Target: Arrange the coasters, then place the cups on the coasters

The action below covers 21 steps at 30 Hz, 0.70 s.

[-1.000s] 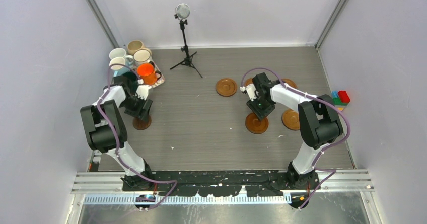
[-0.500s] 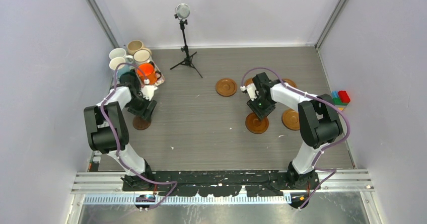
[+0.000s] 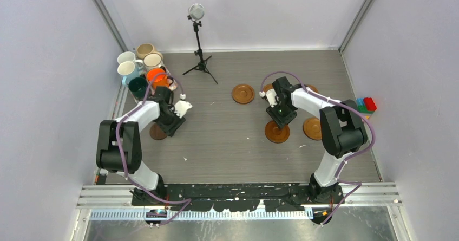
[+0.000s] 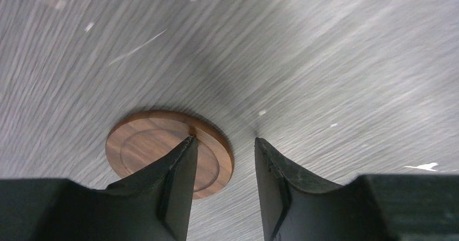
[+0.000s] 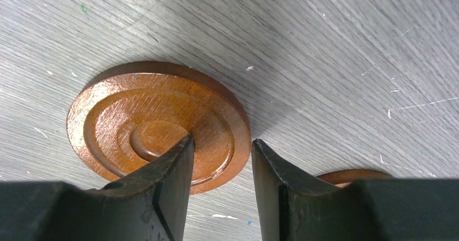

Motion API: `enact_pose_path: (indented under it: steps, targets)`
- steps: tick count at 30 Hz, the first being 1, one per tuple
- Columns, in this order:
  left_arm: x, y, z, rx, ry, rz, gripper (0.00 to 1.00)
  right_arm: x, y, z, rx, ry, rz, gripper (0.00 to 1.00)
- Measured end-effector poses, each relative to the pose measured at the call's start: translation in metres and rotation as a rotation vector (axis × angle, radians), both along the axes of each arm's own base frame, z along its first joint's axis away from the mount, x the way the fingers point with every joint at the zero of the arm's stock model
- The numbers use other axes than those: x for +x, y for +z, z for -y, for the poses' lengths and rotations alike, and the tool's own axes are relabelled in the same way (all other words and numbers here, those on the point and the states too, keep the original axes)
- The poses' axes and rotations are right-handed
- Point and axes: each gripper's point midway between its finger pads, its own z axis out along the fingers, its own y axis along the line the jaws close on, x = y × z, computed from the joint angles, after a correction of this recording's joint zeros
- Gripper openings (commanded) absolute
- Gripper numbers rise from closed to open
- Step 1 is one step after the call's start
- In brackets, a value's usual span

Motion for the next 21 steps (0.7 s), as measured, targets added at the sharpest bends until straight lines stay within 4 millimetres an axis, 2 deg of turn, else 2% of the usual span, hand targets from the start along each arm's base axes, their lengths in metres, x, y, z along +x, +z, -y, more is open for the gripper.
enact_pose_path:
  steps: [2, 6, 11, 21]
  targets:
    - [-0.002, 0.0, 0.014, 0.004, -0.05, -0.005, 0.44, 0.0, 0.0, -0.001, 0.007, -0.003, -0.004, 0.53]
    - [-0.012, 0.001, 0.055, -0.005, -0.17, -0.026, 0.44, 0.001, 0.001, -0.004, 0.029, -0.015, -0.012, 0.58]
    - [-0.024, 0.001, 0.108, 0.0, -0.319, -0.058, 0.44, 0.005, 0.009, -0.007, 0.072, -0.037, -0.018, 0.58]
    - [-0.048, 0.003, 0.209, -0.01, -0.567, -0.097, 0.46, 0.008, 0.01, 0.006, 0.085, -0.084, -0.031, 0.58]
